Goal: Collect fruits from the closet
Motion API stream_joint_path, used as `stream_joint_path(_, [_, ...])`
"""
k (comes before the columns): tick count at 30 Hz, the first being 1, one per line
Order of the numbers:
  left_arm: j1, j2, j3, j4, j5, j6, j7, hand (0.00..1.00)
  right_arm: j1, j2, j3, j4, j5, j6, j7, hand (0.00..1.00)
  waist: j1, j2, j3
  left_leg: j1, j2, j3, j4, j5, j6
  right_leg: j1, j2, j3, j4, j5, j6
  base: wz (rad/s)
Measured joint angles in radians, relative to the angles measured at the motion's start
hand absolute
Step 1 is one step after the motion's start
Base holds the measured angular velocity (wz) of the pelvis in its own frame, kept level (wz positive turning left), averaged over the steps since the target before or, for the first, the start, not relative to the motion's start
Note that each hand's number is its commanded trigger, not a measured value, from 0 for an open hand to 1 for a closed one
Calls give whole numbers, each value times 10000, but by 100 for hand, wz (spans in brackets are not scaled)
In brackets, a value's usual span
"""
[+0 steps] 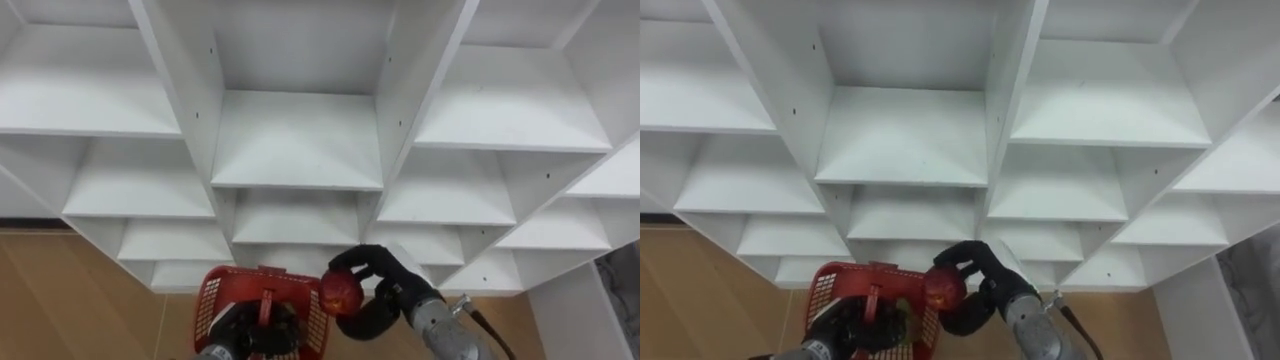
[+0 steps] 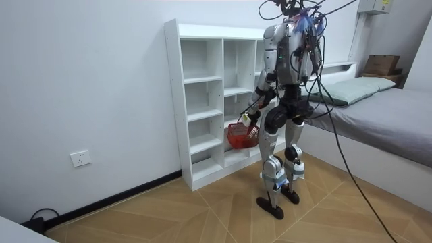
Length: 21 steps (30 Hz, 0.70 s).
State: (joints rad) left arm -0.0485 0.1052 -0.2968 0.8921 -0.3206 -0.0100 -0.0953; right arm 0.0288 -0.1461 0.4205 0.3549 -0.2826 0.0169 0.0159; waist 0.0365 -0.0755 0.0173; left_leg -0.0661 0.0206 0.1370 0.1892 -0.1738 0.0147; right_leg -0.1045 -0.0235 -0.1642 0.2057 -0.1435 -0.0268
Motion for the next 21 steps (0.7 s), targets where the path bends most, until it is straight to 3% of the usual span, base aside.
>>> stream_joint_path(11, [-47,111,9,2,66,56,-1,100,-291,-23,219,-125,114,85,442,100,40,64,21,42,41,15,-4,-4,-6,51,63,-3,17,12,-13,0])
stream_joint_path(14, [-46,104,-15,15,66,71,-3,100,-289,-43,310,-253,131,86,713,100,63,222,56,99,72,8,9,-83,-7,138,95,-35,13,14,-16,0])
stream_joint_path(16, [-44,27,-33,15,58,124,-3,100,-289,-46,312,-264,411,86,748,100,98,386,20,102,74,8,16,-89,1,146,91,-42,16,16,-13,0])
stream_joint_path(21, [-40,-29,-13,43,59,160,-16,100,-289,-46,314,-264,592,86,978,100,254,438,-3,119,46,20,17,-91,-7,148,97,-22,15,18,-17,0])
